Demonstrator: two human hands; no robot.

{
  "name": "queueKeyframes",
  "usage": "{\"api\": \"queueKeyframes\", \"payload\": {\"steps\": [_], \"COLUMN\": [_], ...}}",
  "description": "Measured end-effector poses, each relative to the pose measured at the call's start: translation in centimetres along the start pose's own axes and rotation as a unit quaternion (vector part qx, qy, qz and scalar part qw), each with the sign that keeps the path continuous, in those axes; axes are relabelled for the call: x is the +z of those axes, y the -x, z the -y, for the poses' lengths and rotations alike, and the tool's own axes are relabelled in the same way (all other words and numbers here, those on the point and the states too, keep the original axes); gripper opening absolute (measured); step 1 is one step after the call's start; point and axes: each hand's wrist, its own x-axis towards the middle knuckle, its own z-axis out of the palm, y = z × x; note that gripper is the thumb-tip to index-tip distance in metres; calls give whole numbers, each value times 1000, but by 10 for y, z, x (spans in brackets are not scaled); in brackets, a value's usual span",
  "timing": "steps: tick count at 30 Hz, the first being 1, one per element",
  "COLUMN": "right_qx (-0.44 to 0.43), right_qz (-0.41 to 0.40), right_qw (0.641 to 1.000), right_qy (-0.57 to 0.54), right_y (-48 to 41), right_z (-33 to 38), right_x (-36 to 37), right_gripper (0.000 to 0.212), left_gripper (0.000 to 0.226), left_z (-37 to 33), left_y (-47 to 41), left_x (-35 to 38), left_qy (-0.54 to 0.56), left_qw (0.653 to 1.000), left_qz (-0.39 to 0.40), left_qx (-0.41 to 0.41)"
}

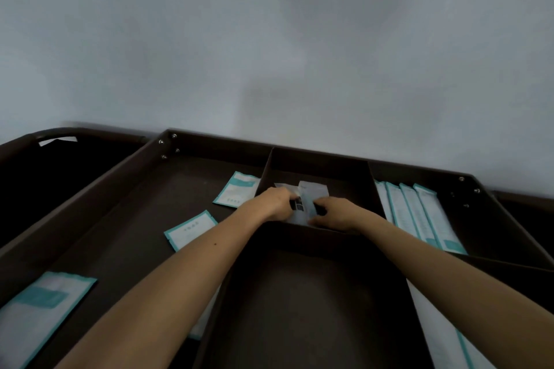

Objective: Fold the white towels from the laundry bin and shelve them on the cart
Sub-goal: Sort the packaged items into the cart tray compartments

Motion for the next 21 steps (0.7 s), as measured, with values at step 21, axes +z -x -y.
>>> {"api": "queueKeyframes", "payload": {"steps": [21], "right_qx": [23], "right_qz": [-169], "right_qw": [964], "right_qy": [-202], "right_y": [40], "right_z": [-9], "right_x": [-14], "right_gripper": [41], "left_gripper": [38], "left_z": [25], "left_y": [17], "left_x": [-31], "left_qy": [143], "left_qw": [967], "left_qz": [-199], "left_qx": [75]}}
